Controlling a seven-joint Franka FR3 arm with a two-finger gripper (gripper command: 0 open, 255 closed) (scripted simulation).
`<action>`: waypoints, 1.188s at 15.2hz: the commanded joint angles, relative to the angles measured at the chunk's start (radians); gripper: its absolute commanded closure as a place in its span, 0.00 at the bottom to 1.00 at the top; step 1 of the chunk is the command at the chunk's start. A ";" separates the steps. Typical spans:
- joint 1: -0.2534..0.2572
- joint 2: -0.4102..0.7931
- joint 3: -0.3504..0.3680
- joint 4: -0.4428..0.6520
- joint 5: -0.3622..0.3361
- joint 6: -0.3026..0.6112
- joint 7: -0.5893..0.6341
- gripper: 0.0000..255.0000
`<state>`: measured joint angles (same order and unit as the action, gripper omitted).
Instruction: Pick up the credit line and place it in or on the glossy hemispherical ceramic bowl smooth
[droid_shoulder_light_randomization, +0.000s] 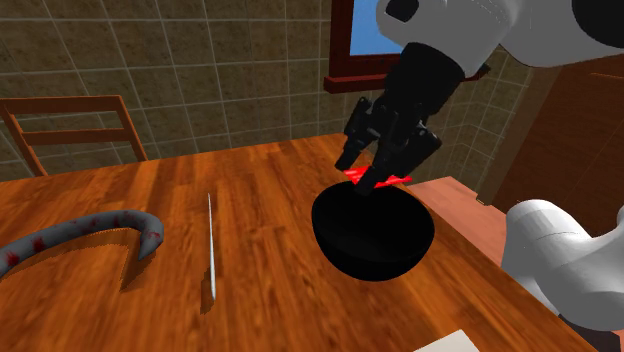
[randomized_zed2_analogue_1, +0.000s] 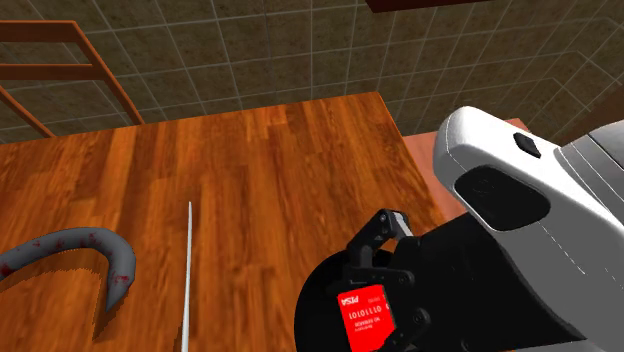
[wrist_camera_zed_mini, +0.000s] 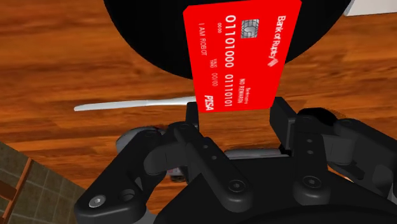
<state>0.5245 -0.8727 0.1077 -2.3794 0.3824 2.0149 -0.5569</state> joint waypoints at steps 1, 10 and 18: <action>0.002 -0.009 0.007 -0.029 0.006 0.020 0.000 1.00; 0.014 -0.040 0.019 -0.164 0.033 0.123 -0.030 1.00; 0.018 -0.045 0.022 -0.197 0.040 0.150 -0.038 1.00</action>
<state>0.5424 -0.9173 0.1300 -2.5765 0.4226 2.1647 -0.5949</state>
